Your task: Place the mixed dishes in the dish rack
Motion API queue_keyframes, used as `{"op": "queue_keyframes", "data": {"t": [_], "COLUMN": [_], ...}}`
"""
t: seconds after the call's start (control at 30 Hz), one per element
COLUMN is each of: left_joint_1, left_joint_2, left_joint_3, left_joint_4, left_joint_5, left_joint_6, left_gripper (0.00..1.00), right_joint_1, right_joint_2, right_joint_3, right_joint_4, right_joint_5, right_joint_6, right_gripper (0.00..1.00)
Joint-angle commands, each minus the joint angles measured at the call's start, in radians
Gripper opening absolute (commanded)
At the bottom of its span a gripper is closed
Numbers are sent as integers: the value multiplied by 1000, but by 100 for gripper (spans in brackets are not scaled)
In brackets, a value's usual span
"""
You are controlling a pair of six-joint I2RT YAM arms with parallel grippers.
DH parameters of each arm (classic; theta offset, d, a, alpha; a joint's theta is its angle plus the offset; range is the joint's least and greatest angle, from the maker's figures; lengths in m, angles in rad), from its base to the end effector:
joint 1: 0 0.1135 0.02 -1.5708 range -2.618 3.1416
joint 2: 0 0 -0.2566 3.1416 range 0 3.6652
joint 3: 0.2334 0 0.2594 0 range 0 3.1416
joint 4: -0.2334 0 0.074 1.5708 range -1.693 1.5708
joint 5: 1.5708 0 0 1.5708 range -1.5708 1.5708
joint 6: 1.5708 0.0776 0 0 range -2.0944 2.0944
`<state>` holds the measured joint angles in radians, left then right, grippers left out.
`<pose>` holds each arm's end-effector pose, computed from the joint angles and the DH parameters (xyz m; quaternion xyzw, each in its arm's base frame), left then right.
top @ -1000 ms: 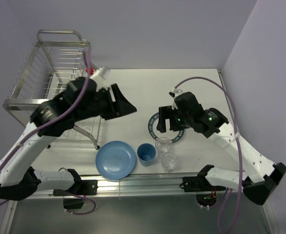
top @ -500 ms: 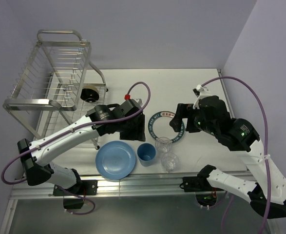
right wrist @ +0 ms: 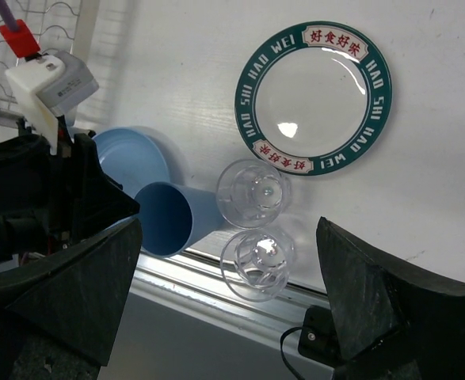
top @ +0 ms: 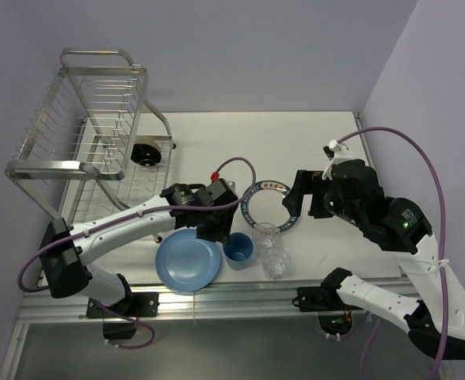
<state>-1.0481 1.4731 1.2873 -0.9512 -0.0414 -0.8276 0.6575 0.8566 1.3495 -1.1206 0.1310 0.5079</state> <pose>0.1614 -0.2737 0.2437 0.1030 0.9709 -0.1615 0.1436 0.1392 0.0947 0.3910 -0.0368 0.8887 0.2008 0.4106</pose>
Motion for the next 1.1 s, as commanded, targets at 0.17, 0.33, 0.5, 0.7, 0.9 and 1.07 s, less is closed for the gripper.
{"op": "queue_keyframes", "data": {"t": [0.17,0.33,0.5,0.7,0.9,1.07], "left_joint_1": [-4,-4,-4,5,8,10], "left_joint_2": [6,9,16,-40,-56,-186], "left_joint_3": [-71,-95,-89,44,478,552], "left_joint_4": [115,155,171,71,-190,19], "left_joint_5": [21,41,48,-41,-208,-299], "left_joint_6": [48,54,61,42,28,90], "left_gripper": [43,39,20,0,0,0], "right_joint_1": [-7,-7,-7,-7,-15,-102], "right_joint_2": [2,13,21,96,206,265], "right_joint_3": [56,77,105,192,374,459], "right_joint_4": [-8,-25,-38,-56,-58,11], "right_joint_5": [18,33,38,-22,-131,-447], "right_joint_6": [14,3,4,15,24,67], "right_gripper": [98,98,98,98,98,98]}}
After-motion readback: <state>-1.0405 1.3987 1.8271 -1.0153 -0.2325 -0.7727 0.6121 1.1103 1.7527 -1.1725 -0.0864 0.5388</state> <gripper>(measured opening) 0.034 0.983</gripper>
